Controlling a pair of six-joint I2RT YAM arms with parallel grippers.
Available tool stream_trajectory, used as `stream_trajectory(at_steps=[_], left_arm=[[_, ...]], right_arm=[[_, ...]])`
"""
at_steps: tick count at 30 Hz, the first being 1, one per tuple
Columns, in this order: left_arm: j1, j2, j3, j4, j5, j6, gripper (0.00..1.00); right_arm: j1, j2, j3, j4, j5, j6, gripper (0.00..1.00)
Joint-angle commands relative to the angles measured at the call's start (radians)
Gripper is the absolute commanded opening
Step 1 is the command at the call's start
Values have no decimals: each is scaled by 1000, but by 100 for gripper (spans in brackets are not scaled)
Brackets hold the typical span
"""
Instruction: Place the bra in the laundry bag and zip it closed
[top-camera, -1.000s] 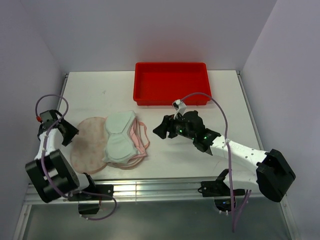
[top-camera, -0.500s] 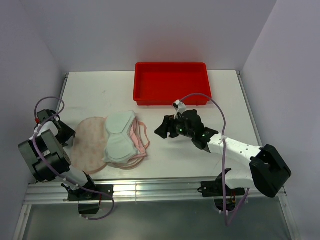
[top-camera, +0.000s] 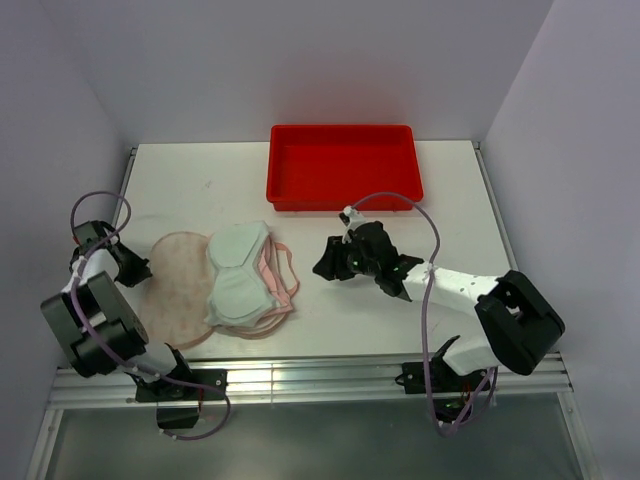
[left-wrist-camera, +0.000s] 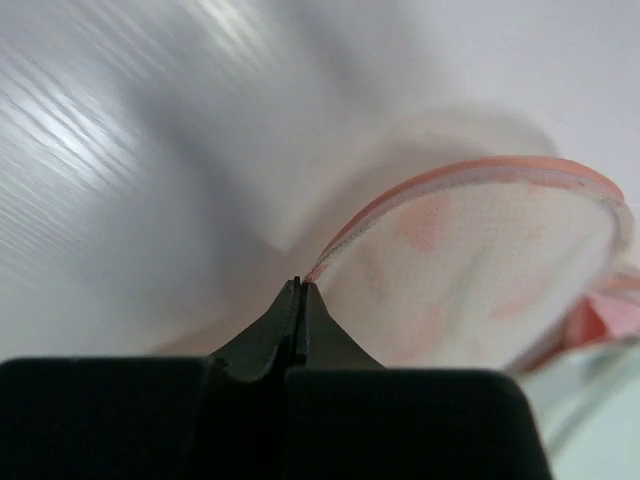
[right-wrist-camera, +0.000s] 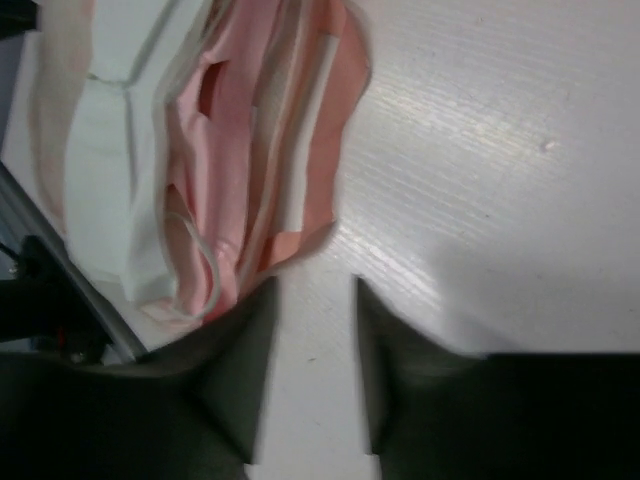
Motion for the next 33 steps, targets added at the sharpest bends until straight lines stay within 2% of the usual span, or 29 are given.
stream_trajectory(at_steps=[1, 3, 5, 6, 11, 15, 18, 25, 33], left_arm=[[-30, -163, -53, 57, 161, -78, 0], [-45, -259, -99, 77, 232, -111, 0], [-62, -317, -125, 93, 258, -148, 0], [-80, -371, -151, 97, 287, -160, 0], [-151, -507, -180, 116, 329, -228, 0], [-197, -594, -141, 84, 338, -237, 0], [-252, -640, -137, 81, 337, -261, 0], [-367, -717, -127, 87, 304, -338, 0], [-599, -722, -170, 251, 208, -491, 0]], right_arm=[[-3, 49, 18, 42, 29, 8, 30], [-2, 76, 27, 46, 28, 14, 19], [0, 121, 36, 48, 35, 19, 19], [1, 136, 46, 48, 41, 24, 20], [0, 268, 136, 13, 81, 36, 37], [-2, 357, 202, 3, 71, 42, 38], [20, 426, 259, 23, 63, 65, 37], [61, 570, 391, 34, 23, 65, 21], [103, 650, 544, -23, -32, -1, 19]])
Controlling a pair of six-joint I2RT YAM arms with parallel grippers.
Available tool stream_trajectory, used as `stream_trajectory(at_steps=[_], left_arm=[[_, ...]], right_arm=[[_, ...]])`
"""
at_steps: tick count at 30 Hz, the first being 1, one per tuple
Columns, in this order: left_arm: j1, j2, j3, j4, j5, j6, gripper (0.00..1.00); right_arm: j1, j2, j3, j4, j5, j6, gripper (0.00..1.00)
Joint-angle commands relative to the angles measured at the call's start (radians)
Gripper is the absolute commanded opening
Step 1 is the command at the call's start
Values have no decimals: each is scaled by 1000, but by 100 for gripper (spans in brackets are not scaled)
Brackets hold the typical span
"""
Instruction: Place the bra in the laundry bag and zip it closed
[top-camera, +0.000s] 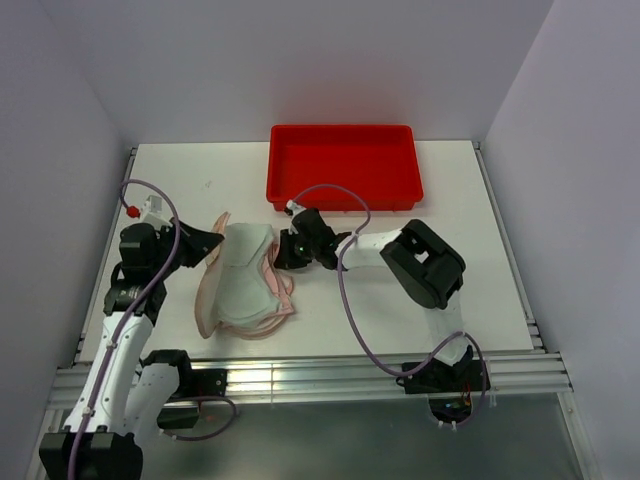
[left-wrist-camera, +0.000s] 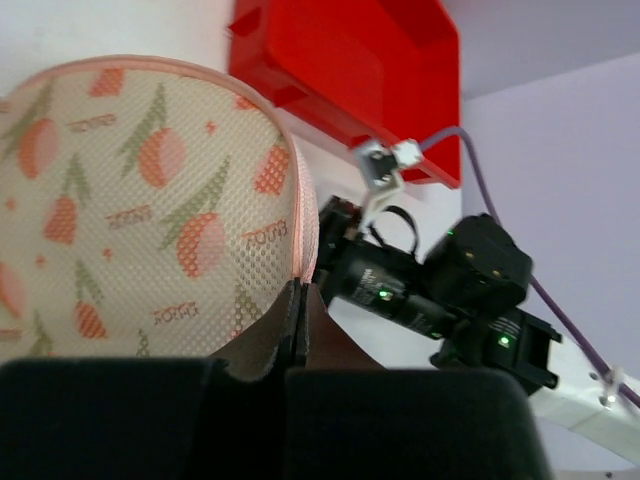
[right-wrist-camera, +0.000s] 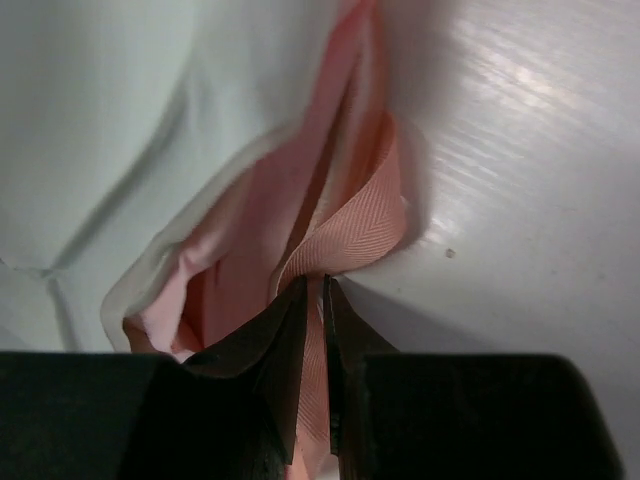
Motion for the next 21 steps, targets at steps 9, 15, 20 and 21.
stream_trajectory(at_steps=[9, 15, 20, 21], left_arm=[[-332, 241, 39, 368, -247, -140, 0], [-414, 430, 23, 515, -370, -108, 0], [-471, 529, -26, 596, -473, -94, 0], [-475, 546, -34, 613, -487, -102, 0]], right_arm=[[6, 4, 109, -107, -48, -118, 19], [3, -63, 65, -106, -63, -126, 19], [-11, -140, 7, -138, -56, -127, 22], [-12, -173, 2, -147, -42, -127, 25]])
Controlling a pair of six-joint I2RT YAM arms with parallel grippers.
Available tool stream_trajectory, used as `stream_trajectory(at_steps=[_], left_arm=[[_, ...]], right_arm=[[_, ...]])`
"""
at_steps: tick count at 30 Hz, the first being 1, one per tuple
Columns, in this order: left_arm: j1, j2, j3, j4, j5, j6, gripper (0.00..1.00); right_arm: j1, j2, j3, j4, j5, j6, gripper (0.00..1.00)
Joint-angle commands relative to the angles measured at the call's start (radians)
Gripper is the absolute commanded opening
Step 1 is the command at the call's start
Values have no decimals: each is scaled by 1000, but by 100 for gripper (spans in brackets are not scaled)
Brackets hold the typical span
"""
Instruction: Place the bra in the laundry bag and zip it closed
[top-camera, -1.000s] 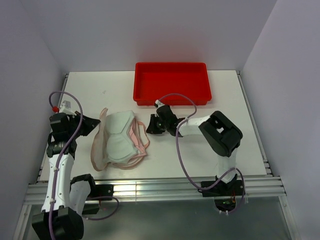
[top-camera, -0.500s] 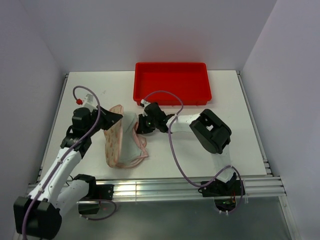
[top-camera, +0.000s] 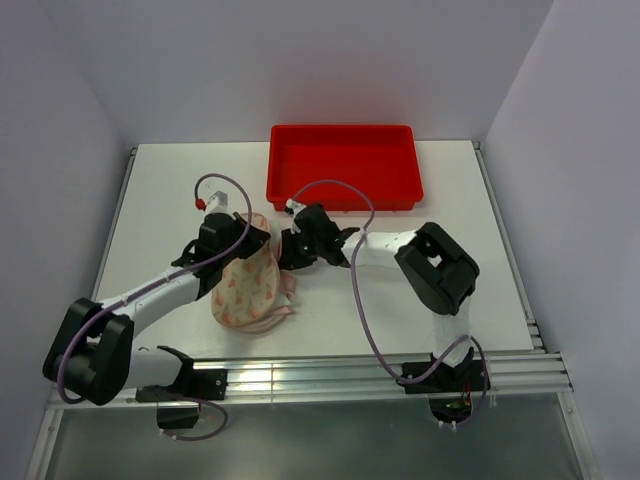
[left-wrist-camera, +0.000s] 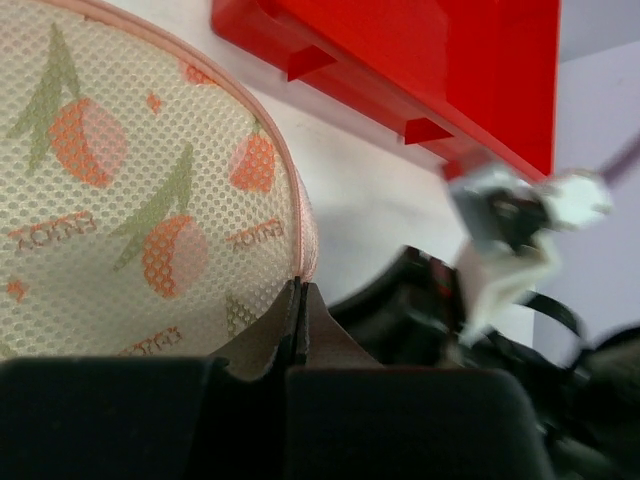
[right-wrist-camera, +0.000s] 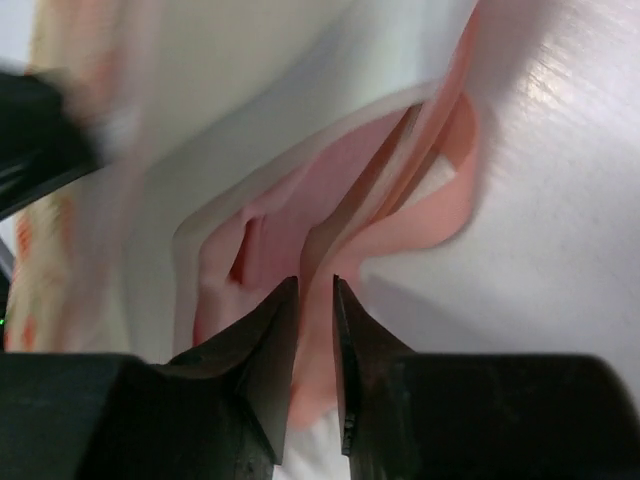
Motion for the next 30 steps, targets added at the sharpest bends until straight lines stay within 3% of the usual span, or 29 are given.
stream_trajectory(at_steps=[1, 3, 6, 11, 14, 28, 30], left_arm=[[-22, 39, -28, 170, -90, 11, 0], [-40, 85, -44, 197, -93, 2, 0], [-54, 119, -57, 224, -109, -11, 0], [-66, 170, -57, 257, -99, -34, 0], [-81, 190, -40, 269, -76, -44, 0], [-83, 190, 24, 220, -25, -20, 2], [-83, 194, 31, 212, -18, -15, 5]], right_arm=[[-12, -128, -32, -31, 23, -22, 29], [-13, -171, -52, -38, 50, -19, 46], [-24, -233, -101, -77, 113, -22, 60], [-47, -379, -248, -62, 150, -14, 64], [-43, -470, -305, 7, 69, 33, 71], [-3, -266, -256, 258, -123, 191, 57], [-3, -245, -251, 262, -118, 198, 42]])
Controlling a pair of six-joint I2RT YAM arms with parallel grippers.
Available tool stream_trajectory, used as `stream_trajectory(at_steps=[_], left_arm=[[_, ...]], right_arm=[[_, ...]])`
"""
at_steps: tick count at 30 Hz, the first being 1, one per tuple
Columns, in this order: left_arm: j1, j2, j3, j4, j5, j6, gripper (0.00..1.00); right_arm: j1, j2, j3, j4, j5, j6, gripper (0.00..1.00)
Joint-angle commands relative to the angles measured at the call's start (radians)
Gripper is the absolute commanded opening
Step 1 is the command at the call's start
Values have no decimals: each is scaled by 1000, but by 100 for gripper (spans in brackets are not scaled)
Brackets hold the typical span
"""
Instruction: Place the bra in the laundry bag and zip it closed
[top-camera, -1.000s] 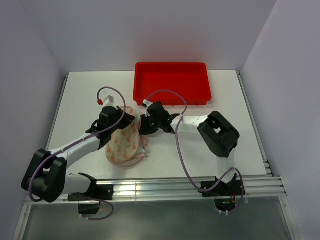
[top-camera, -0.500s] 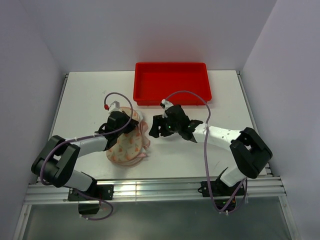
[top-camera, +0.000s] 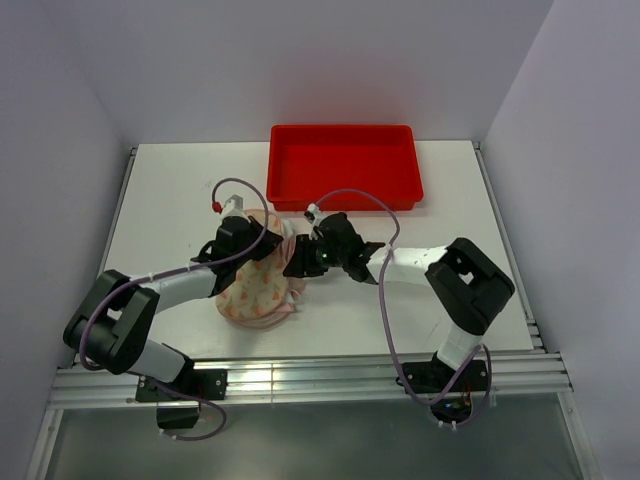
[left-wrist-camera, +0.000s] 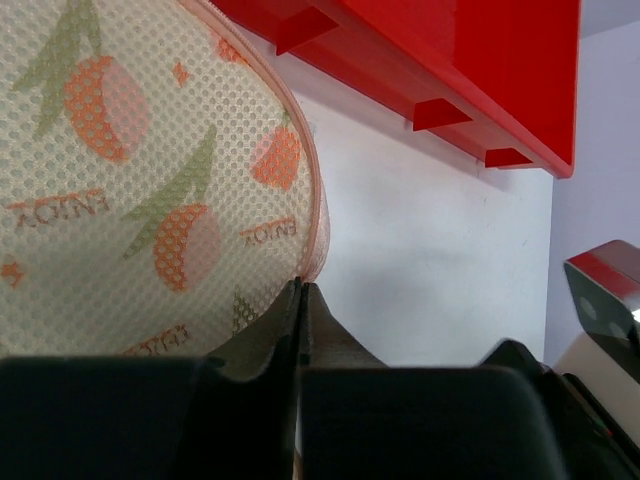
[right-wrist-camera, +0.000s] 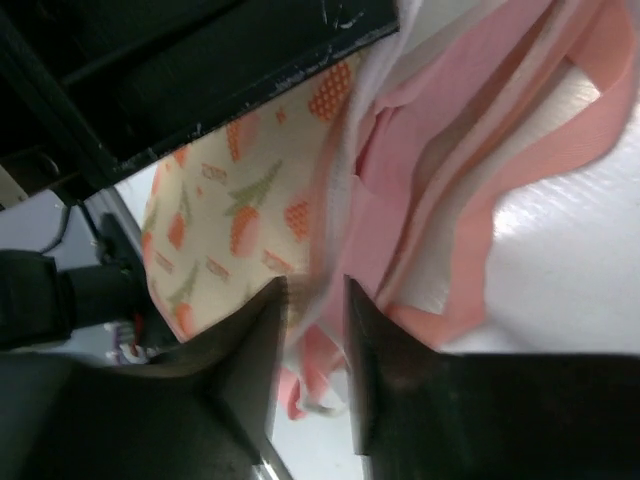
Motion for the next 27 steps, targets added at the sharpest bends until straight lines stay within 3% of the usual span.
stream_trajectory(at_steps=[1, 2, 3, 5, 7, 9, 12, 15, 17, 21, 27], left_arm=[[-4, 3, 49, 11, 21, 19, 11], [-6, 0, 52, -9, 17, 31, 16], [-4, -5, 58, -21, 3, 41, 28], [-4, -22, 88, -80, -15, 86, 41], [-3, -35, 140, -133, -61, 131, 56], [-3, -38, 177, -200, -98, 215, 64], [26, -14, 268, -280, -163, 342, 65], [55, -9, 263, -232, -101, 471, 62], [81, -15, 230, -116, 13, 563, 63], [135, 81, 298, -102, 211, 680, 61], [218, 205, 325, -56, 431, 691, 64]], right_arm=[[12, 16, 31, 87, -14, 24, 33], [12, 27, 29, 84, 22, 24, 19], [10, 33, 28, 76, 26, 22, 12], [2, 29, 17, 71, 24, 7, 0], [-4, 17, 3, 38, 32, -17, 0], [-10, -8, -6, -23, 18, -69, 0], [-24, -45, -20, -132, 18, -160, 0], [-36, -83, -69, -166, 24, -194, 0], [-44, -102, -96, -168, 3, -197, 0], [-53, -134, -113, -179, 17, -208, 0], [-56, -194, -165, -168, 10, -206, 0]])
